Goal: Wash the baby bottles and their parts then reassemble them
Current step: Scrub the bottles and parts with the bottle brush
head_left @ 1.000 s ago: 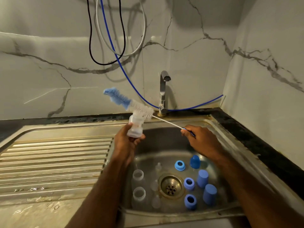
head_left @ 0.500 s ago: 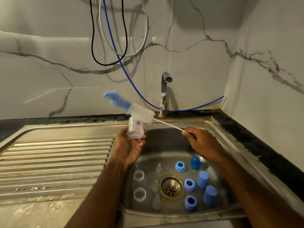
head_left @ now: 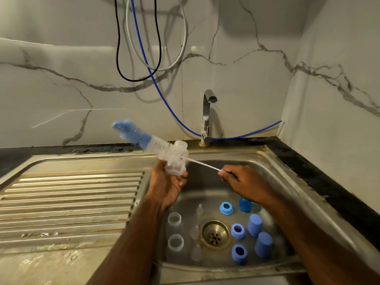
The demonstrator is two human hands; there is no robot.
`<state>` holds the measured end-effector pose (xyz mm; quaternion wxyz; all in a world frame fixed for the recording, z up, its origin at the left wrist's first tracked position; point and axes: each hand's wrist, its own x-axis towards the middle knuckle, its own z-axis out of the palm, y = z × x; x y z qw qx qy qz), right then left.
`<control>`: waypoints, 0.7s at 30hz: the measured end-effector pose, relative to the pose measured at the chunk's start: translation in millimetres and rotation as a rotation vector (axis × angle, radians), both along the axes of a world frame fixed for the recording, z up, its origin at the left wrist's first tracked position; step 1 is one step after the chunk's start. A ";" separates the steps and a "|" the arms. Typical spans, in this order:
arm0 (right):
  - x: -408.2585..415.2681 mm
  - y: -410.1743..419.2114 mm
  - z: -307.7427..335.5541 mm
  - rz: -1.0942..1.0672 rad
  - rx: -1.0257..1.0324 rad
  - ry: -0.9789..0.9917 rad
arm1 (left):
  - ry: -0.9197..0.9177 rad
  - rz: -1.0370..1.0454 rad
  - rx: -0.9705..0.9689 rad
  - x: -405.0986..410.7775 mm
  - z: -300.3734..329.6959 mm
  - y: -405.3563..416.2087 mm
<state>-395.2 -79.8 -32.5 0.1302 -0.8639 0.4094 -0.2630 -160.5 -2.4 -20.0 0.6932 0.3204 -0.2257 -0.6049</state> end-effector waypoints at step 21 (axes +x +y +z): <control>4.2 3.0 2.3 0.018 0.031 -0.018 | -0.009 -0.020 0.049 -0.2 -1.4 -2.6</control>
